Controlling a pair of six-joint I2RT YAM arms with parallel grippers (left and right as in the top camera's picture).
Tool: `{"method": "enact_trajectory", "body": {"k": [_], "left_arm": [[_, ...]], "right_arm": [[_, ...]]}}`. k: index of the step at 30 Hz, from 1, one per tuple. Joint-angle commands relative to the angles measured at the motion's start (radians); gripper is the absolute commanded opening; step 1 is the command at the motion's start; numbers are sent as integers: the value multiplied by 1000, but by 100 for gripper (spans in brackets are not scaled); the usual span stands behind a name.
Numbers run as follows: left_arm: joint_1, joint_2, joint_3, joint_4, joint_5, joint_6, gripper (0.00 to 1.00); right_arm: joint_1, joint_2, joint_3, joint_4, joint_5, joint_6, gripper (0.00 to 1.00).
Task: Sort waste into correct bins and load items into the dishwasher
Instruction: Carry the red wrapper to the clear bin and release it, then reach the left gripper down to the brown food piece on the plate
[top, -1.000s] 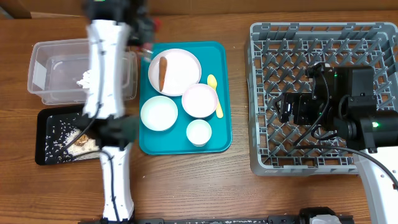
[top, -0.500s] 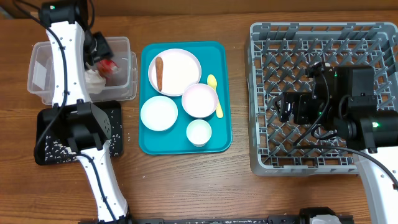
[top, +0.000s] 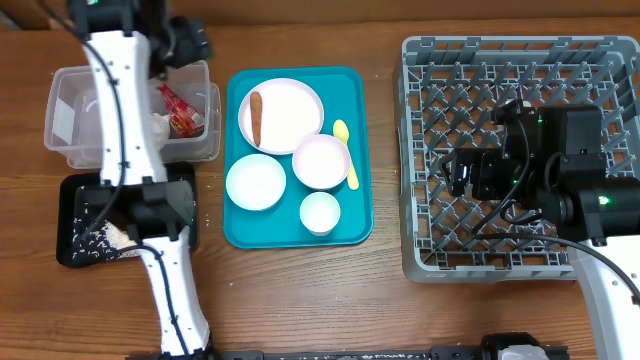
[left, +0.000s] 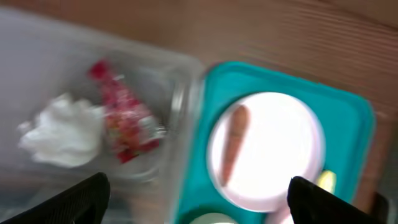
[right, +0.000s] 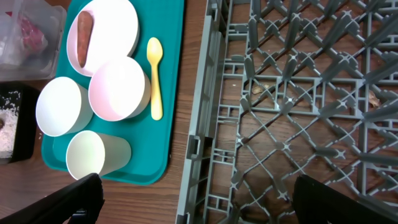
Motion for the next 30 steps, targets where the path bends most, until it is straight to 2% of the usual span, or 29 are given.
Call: {"method": "enact_trajectory", "body": {"k": [1,7,13,25,30], "left_arm": [[-110,-16,6,9,24,55,94],[-219,10,-124,69,-68,71,94],[-218,52,-250,139,-116,44,91],[-196,158,-270,195,-125,54,85],[-217,202,-270,193,-125,90,77]], "right_arm": [[-3,-2,6,3,6,0,100],[-3,-2,6,-6,6,0,100],[-3,-2,6,-7,6,0,100],[-3,-2,6,-10,6,0,100],[-3,-2,6,-14,6,0,100]]}}
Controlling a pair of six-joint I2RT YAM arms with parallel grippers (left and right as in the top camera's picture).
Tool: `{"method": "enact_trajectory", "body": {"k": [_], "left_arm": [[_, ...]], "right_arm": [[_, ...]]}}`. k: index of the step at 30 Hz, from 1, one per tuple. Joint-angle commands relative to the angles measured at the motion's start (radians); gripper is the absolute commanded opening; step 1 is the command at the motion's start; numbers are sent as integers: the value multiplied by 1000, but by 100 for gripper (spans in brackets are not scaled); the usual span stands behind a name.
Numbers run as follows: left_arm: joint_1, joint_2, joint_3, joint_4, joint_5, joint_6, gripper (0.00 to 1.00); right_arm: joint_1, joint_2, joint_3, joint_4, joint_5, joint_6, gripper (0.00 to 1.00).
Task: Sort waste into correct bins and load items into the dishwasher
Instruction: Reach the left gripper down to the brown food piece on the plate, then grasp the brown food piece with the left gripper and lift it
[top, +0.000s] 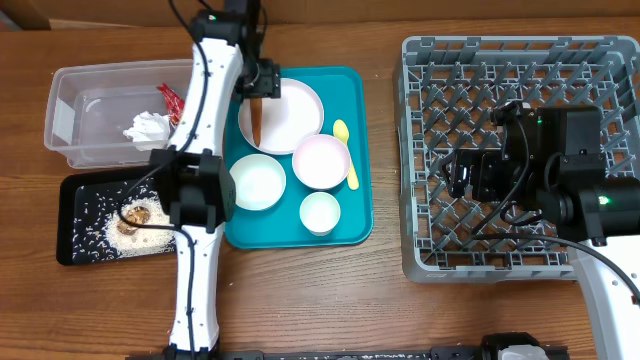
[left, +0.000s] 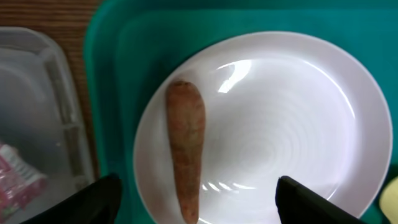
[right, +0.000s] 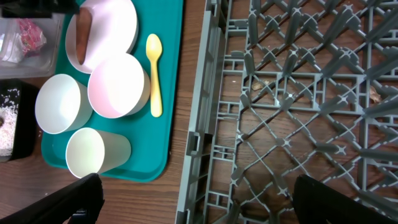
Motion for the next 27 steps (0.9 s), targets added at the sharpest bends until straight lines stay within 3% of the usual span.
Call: {"method": "enact_trajectory", "body": {"k": [1,11,20,23,27], "left_arm": [[-21,47,-5,3,-10,41,76],[-12,53,-10,3,-23,43,67],[-11,53,-106,44,-36,32,65],[-12,53,-158,73,-35,21,57],[-12,53,-181,79,-36,17,32]], "right_arm": [[-3,-2,6,-2,6,0,100],[-3,-2,6,-2,6,0,100],[-3,-2,6,-5,6,0,100],[-3,-2,6,-7,6,0,100],[-3,-2,6,-10,6,0,100]]}}
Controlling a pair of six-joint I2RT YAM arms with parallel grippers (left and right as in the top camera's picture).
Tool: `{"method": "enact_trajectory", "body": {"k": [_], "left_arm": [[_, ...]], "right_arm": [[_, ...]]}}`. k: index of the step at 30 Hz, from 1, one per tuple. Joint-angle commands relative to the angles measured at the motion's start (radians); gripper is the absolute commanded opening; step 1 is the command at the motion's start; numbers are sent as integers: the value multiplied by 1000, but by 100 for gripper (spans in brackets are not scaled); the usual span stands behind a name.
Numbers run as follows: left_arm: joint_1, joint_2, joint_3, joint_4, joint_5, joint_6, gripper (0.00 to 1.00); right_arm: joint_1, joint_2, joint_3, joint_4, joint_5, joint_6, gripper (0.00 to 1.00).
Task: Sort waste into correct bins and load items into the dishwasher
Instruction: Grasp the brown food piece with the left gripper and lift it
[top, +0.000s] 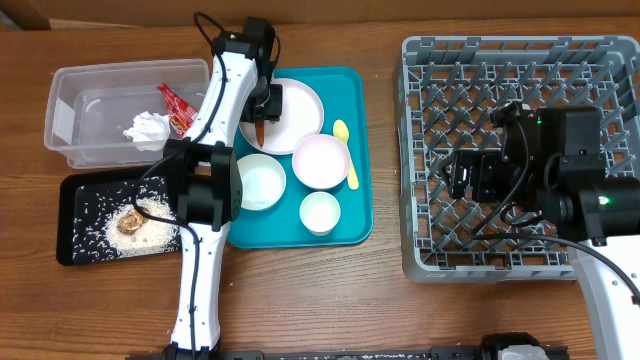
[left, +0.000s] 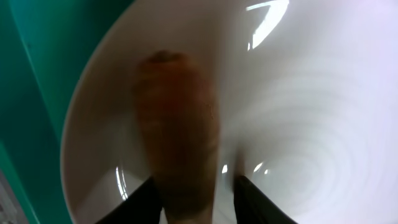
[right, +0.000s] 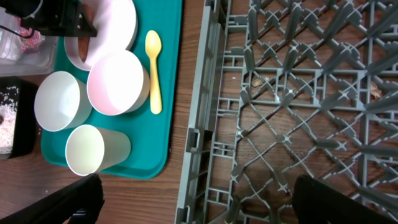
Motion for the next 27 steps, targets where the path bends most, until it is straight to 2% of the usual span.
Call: {"method": "enact_trajectory", "body": {"k": [1,2,4,7,10,14,17,19,27], "left_arm": [[6,14,-28,5,-14,5,28],[6,13,-27,6,-14,5,21],[6,13,-18,3,-13,5,14],[5,13,27,-24,-6,5,9],[5,12,145,-106,-6,5,4],[5,2,393,-263,-6,5,5],[5,-18,594,-368,-6,4,9],[5,-51,684,-376,12,5,12],[5,-382,655,-376,-5,-1,12]], "right_arm": [[-3,-2,6,3,6,0,100],[-3,-2,6,3,6,0,100],[-3,-2,6,3,6,0,100],[-3,-2,6,3,6,0,100],[-3,-2,6,4,6,0,100],[-3,-2,6,5,6,0,100],[-3,-2,6,5,6,0,100],[-3,-2,6,5,6,0,100],[-3,-2,6,1,6,0,100]]}}
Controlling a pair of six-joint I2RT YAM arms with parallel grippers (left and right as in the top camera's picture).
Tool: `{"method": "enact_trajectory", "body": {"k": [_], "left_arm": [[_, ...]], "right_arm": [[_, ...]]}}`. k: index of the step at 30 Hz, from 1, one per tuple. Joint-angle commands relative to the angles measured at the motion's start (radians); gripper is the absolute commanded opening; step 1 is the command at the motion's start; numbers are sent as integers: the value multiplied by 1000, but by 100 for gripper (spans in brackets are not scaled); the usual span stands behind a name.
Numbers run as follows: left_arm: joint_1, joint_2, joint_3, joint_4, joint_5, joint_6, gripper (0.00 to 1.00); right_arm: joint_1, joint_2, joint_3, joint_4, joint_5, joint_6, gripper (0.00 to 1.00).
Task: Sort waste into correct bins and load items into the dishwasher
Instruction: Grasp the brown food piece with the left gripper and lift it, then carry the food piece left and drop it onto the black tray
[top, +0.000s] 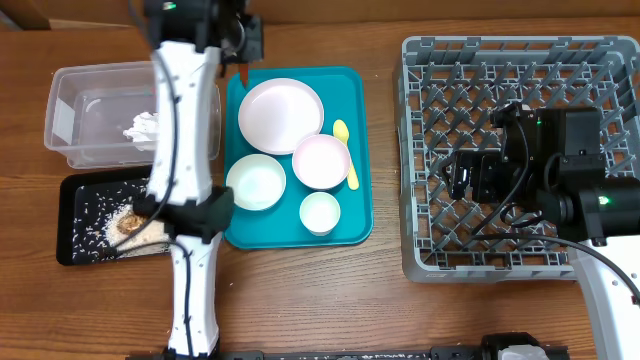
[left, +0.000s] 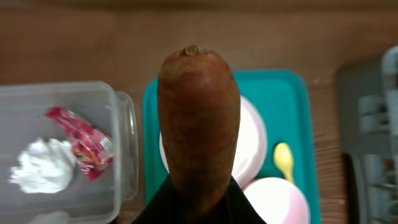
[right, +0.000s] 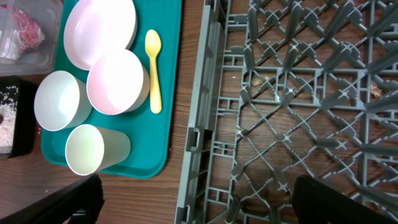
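My left gripper (left: 198, 196) is shut on an orange-brown carrot (left: 199, 118), held high above the far left corner of the teal tray (top: 352, 232); in the overhead view this gripper (top: 246, 38) sits by the table's back edge. The white plate (top: 280, 112) is bare. On the tray too are a pink bowl (top: 320, 160), a white bowl (top: 255, 182), a cup (top: 320, 212) and a yellow spoon (top: 345, 150). My right gripper (right: 196, 186) hangs open over the grey dish rack (top: 520, 265), holding nothing.
A clear bin (top: 70, 110) at the back left holds a white tissue (top: 145, 125) and a red wrapper (left: 78, 140). In front of it a black tray (top: 80, 250) carries rice and food scraps. My left arm crosses both.
My left gripper was down on the plate around the carrot. Now it is up near the back edge with the carrot in it, and the plate is bare. The right arm is unchanged.
At first my left gripper was open over the clear bin. Then it hung open above the plate with the carrot. After that it was down around the carrot on the plate. Now the carrot is lifted off. My right gripper stayed open over the rack throughout.
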Motion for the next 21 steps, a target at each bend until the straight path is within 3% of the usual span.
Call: {"method": "enact_trajectory", "body": {"k": [1,5,10,14,21], "left_arm": [[5,-194,-29,-5,-32,-6,12],[6,-383,-236,-5,-78,-7,8],[13,-602,-636,-5,-105,-40,5],[42,-726,-937,-5,-240,-151,7],[146,-778,-1327,40,-322,-327,5]], "right_arm": [[-3,-2,6,2,6,0,100],[-3,-2,6,2,6,0,100],[-3,-2,6,3,6,0,100],[-3,-2,6,8,6,0,100],[-3,-2,6,27,6,0,100]]}}
